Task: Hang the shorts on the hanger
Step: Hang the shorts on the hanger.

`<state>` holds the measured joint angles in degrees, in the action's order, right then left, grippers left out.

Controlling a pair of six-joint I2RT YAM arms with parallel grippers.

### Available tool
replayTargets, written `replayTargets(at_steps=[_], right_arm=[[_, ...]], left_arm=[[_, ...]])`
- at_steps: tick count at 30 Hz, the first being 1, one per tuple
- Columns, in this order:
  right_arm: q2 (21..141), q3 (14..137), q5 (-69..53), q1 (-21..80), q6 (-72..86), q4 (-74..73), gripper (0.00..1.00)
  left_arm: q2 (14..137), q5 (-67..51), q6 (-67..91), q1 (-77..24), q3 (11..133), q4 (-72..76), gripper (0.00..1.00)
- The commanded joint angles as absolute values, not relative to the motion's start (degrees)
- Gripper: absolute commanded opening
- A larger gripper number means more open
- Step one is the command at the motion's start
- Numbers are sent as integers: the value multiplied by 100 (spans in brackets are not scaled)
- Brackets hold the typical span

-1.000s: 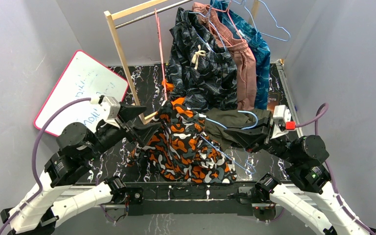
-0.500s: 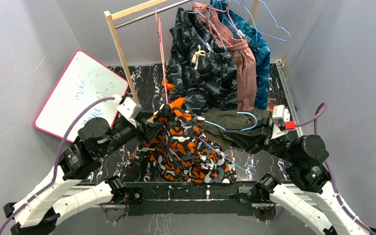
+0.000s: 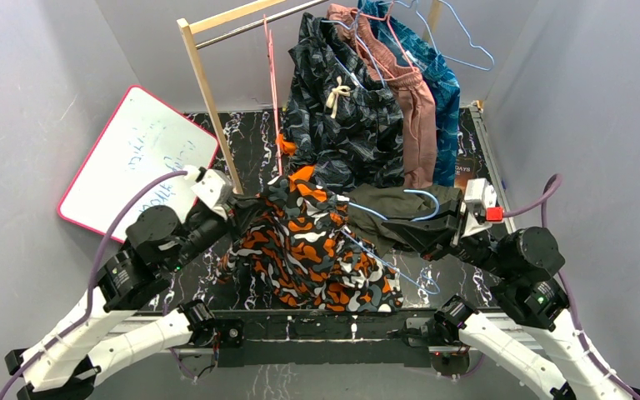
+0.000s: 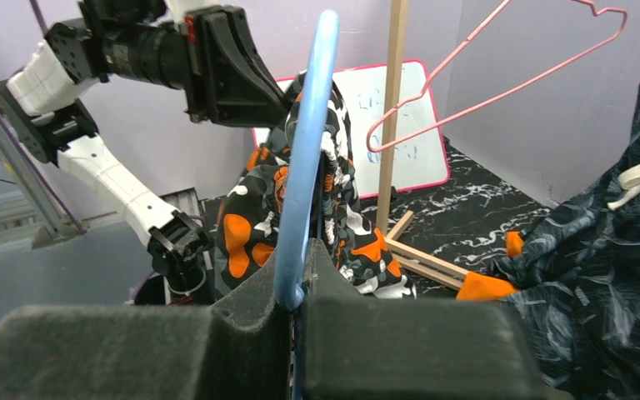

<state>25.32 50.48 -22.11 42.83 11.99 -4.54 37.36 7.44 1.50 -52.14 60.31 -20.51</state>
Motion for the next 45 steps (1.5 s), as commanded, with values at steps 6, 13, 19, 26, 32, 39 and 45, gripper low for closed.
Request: replayTargets(at_steps=[6, 13, 19, 26, 32, 39, 45], right_arm=[[2824, 5386, -2310, 4273, 480, -1075, 0], [3037, 5513, -2943, 4273, 461, -1179, 0], [2956, 5496, -3216, 4280, 879, -511, 0], [2750, 5314, -3212, 4272, 1471, 891, 0], [2792, 5253, -3145, 4273, 1611, 1070, 0], [2483, 5040, -2418, 4276, 1552, 1130, 0], [2338, 4880, -1944, 4274, 1397, 1091, 0]], left_arm=[[3503, 531, 276, -5231, 6474, -1295, 0], [3638, 698, 275, -5231, 6591, -1148, 0], [3914, 666, 331, -5230, 6649, -1345, 0], [4234, 629, 406, -5232, 6768, -1673, 8], [4151, 736, 458, -5230, 6988, -1810, 98], [3639, 1101, 331, -5233, 7053, -2333, 98], [3055, 1142, 212, -5230, 7019, -2517, 98]])
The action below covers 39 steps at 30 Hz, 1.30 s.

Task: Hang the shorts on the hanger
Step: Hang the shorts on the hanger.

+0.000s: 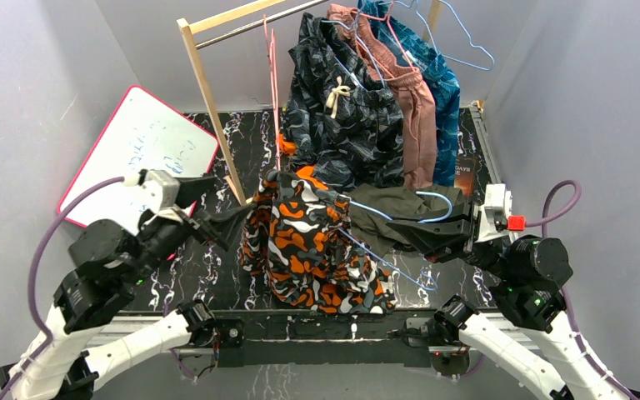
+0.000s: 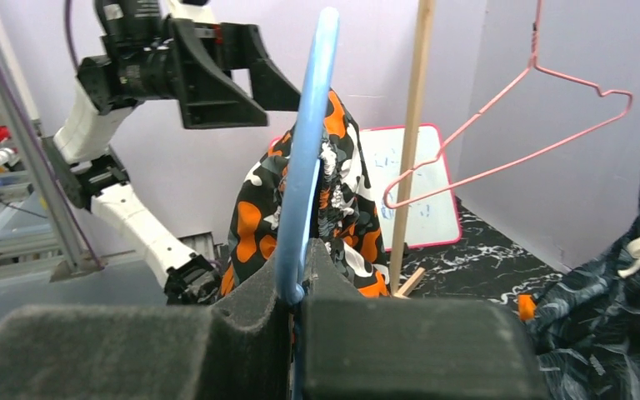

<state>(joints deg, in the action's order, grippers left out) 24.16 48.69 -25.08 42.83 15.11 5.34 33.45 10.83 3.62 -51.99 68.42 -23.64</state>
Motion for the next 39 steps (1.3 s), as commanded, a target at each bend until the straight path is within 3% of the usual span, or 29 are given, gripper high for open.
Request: replayTargets(at_steps=[1, 7, 14, 19, 24, 39], right_arm=[[2408, 4928, -1988, 4279, 1313, 988, 0], [2967, 5229, -2478, 4279, 756, 175, 0], [3043, 5105, -2689, 4273, 602, -241, 0], [2937, 5177, -2903, 4279, 554, -619, 0], [2894, 5258, -2996, 4274, 579, -713, 0], [2520, 4431, -2712, 4280, 1310, 1239, 0]], left_arm=[[2971, 1011, 118, -5232, 7021, -2465, 98], [3322, -754, -582, -5237, 7558, -2036, 97], [4545, -2234, -1533, -5237, 8244, -2809, 98], [4921, -2553, -2495, -5231, 8095, -3239, 97], [5267, -2582, -2894, -5232, 8116, -3246, 89], [5016, -2693, -2639, -5232, 8421, -3336, 91]])
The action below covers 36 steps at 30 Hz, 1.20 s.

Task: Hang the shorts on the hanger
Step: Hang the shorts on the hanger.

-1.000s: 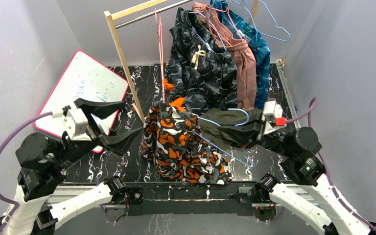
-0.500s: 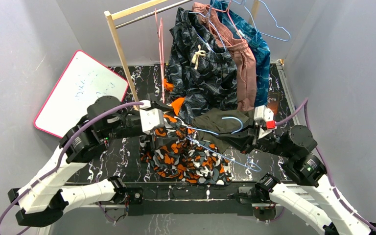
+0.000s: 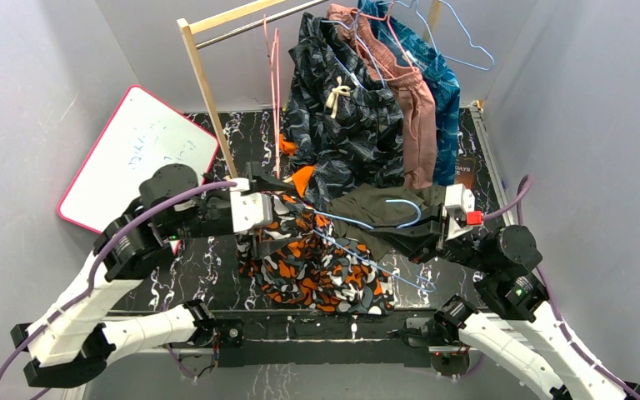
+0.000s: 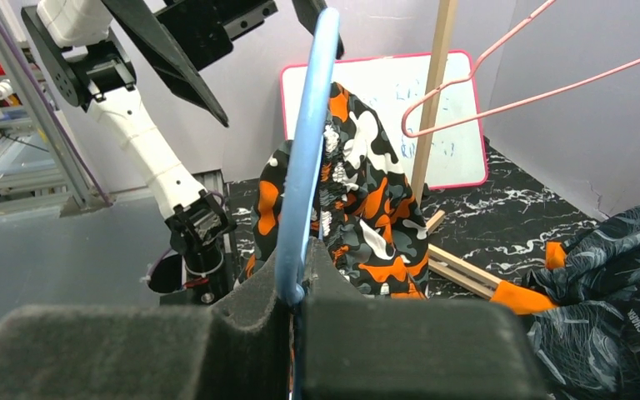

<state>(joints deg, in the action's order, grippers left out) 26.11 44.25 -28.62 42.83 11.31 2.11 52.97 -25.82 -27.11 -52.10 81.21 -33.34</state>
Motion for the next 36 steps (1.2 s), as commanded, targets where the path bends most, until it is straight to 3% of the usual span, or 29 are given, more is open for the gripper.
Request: replayTargets(at_steps=[1, 15, 18, 22, 31, 36], right_arm=[[2498, 4422, -2705, 4275, 1322, 1288, 0], [2508, 4686, -3111, 4274, 1338, 968, 0], [2527, 4769, -3156, 4280, 1297, 830, 0], [2470, 4828, -3142, 4273, 1259, 756, 0], [2504, 4799, -3162, 4277, 1296, 902, 0], [2620, 4761, -3242, 4280, 1372, 1143, 0]], left_arm=[[4987, -2629, -2658, -5231, 8446, -3371, 91], [5560, -1940, -3506, -5235, 8748, -3899, 80], [5725, -1941, -3629, -5241, 8834, -3865, 70], [5793, -1823, -3753, -5248, 8823, -3886, 43], [5855, -2081, -3683, -5256, 8798, -4034, 36], [6061, -2504, -3555, -5257, 8837, -4069, 20]])
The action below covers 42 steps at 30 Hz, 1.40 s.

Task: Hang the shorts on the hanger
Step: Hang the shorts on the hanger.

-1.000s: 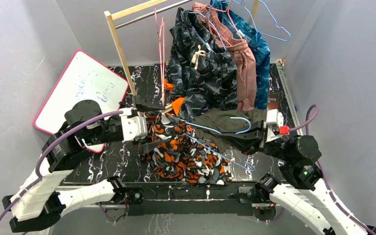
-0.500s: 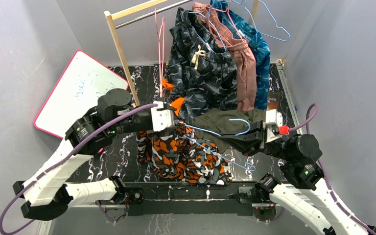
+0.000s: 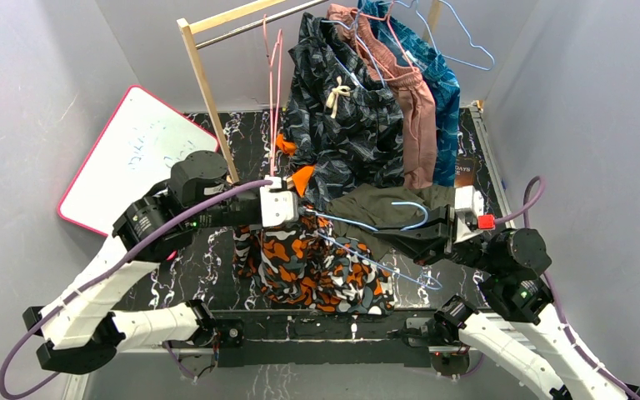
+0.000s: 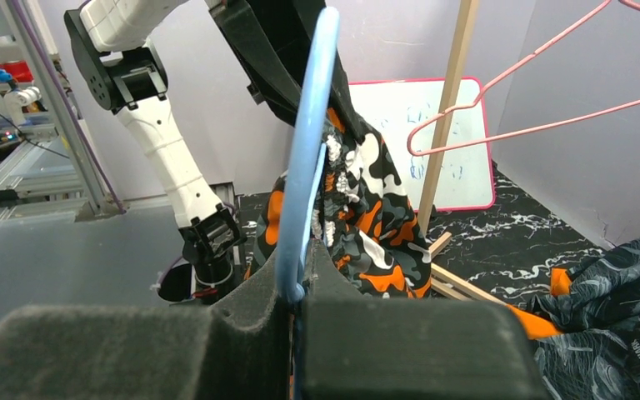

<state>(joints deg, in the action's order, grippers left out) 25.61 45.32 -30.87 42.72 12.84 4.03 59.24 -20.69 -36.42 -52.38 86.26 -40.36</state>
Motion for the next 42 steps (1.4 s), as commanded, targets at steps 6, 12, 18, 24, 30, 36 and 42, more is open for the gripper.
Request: replayTargets(at_steps=[6, 12, 18, 24, 30, 36, 42], right_arm=[[2771, 4734, -3306, 4277, 1420, 1317, 0], [2917, 4748, -3375, 4276, 1411, 1319, 0], [2952, 4700, -3375, 4276, 1463, 1408, 0], [3102, 4597, -3469, 4275, 1606, 1763, 0], [3224, 4588, -3512, 4278, 1692, 1972, 0], [3277, 4592, -3573, 4274, 1851, 2166, 0], [3227, 4682, -3564, 4280, 1787, 1871, 0]], left_arm=[[6285, -3011, -3362, -5256, 8949, -3884, 2], [6354, -3326, -3178, -5257, 8966, -3559, 18], [6327, -3540, -3074, -5258, 8915, -3417, 21], [6438, -3716, -2985, -5258, 8899, -3309, 16], [6469, -3747, -2967, -5261, 8763, -3304, 16], [6495, -3773, -2967, -5257, 8679, -3305, 0], [6328, -3485, -2980, -5256, 8647, -3077, 0]])
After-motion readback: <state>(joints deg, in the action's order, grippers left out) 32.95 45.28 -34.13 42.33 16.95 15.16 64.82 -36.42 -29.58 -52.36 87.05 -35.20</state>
